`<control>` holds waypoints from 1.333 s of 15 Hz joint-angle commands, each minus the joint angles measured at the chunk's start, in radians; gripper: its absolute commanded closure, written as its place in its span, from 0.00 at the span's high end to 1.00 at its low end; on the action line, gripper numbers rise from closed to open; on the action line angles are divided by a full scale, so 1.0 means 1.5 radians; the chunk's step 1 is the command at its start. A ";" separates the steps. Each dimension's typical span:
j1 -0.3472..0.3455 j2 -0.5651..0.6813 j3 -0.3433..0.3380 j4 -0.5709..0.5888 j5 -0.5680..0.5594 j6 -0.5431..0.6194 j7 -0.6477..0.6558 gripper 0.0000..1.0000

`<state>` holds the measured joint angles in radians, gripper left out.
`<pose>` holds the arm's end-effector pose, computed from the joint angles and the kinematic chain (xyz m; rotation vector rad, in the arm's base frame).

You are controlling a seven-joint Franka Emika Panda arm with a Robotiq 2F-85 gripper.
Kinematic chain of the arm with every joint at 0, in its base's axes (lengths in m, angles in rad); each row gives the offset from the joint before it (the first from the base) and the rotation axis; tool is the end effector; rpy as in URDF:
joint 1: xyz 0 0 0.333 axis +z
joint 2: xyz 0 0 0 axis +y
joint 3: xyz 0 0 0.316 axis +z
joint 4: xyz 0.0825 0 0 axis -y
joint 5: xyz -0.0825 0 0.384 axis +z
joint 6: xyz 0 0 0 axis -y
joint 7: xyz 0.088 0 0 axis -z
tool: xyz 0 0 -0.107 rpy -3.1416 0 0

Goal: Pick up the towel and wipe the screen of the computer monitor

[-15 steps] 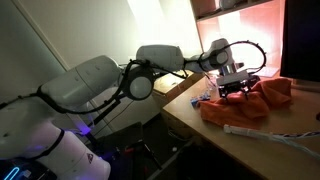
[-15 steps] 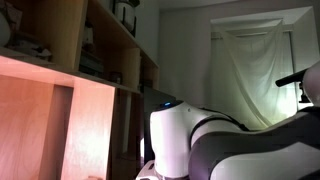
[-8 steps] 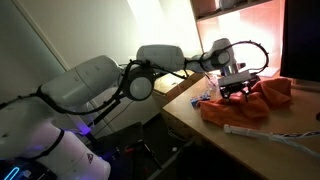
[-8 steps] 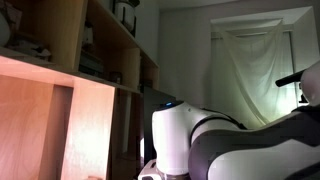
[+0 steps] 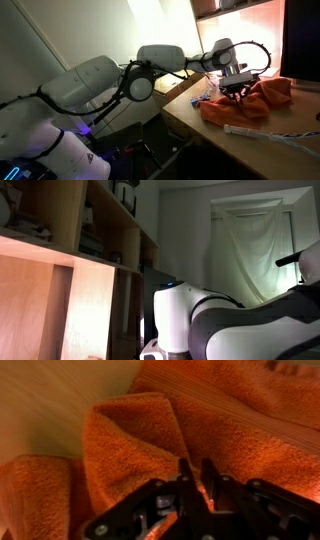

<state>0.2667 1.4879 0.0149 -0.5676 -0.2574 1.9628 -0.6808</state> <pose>0.7542 0.1941 0.0580 2.5374 1.4853 -0.1980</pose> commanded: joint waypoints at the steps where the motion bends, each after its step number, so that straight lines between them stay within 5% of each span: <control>1: -0.010 0.000 0.011 0.001 0.016 0.003 -0.025 0.00; 5: -0.010 0.000 0.009 0.004 0.018 -0.004 -0.023 0.02; 6: -0.012 0.000 0.013 0.006 0.021 -0.009 -0.031 0.27; 8: -0.008 0.000 0.006 0.002 0.013 0.023 -0.025 0.29; 17: 0.006 0.000 -0.023 -0.007 -0.017 0.180 -0.011 0.97; 20: 0.007 0.000 -0.025 -0.005 -0.018 0.169 -0.010 1.00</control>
<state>0.2711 1.4880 -0.0065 -0.5705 -0.2708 2.2009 -0.6950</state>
